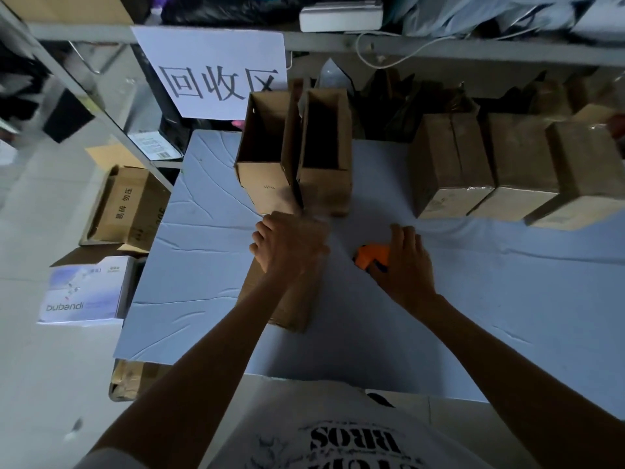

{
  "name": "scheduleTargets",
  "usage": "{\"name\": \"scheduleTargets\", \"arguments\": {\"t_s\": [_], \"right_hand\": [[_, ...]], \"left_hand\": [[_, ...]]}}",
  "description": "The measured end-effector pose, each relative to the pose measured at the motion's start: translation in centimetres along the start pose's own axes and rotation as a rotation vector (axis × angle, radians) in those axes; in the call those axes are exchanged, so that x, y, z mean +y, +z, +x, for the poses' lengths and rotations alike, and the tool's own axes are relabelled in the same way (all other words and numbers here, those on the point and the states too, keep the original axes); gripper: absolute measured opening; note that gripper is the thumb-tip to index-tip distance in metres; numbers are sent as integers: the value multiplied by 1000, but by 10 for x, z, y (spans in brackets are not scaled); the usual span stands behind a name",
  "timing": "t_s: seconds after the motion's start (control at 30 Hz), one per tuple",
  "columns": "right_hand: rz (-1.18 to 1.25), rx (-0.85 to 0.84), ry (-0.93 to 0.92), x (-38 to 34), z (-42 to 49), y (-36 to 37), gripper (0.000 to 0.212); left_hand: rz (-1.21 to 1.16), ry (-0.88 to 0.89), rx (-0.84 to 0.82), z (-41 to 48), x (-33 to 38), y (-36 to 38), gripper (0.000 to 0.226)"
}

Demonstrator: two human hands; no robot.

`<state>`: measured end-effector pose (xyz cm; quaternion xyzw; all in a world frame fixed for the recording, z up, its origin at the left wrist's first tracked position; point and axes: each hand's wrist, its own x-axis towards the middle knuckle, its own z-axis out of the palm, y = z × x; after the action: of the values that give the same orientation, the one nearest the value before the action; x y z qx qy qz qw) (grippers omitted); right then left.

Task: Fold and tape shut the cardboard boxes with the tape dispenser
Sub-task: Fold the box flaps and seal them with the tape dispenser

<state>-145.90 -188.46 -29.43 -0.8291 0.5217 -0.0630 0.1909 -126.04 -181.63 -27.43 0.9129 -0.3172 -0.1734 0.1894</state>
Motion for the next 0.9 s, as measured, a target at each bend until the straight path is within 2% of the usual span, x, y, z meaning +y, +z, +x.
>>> {"name": "scheduleTargets", "arguments": {"t_s": [0.03,0.1,0.17,0.27,0.37,0.47,0.57,0.67,0.9], "right_hand": [[140,11,-6,-11,6,-5,65],[446,-82,19,-38,17,-14,45],[558,-85,19,-58,25,-19,31],[642,-63,49,-76,24,-24,35],[745,12,88,-81,16,-32,35],[878,100,74,-85,8,-44,34],[922,189,32,-89,-4,-54,35],[880,243,-37,-93,-15,-55,35],[861,257,-57,-87,-15,-55,31]], "left_hand": [[-33,-20,-7,-2,1,-3,109],[-85,17,30,-11,2,-7,105],[-171,73,51,-19,3,-12,92],[-396,57,-5,-25,3,-20,66],[-577,40,25,-28,-2,-34,51],[-657,71,85,-33,-10,-48,36],[-745,155,146,-46,-16,-54,27],[-780,197,164,-53,-20,-51,36],[-730,299,157,-52,-24,-49,32]]}}
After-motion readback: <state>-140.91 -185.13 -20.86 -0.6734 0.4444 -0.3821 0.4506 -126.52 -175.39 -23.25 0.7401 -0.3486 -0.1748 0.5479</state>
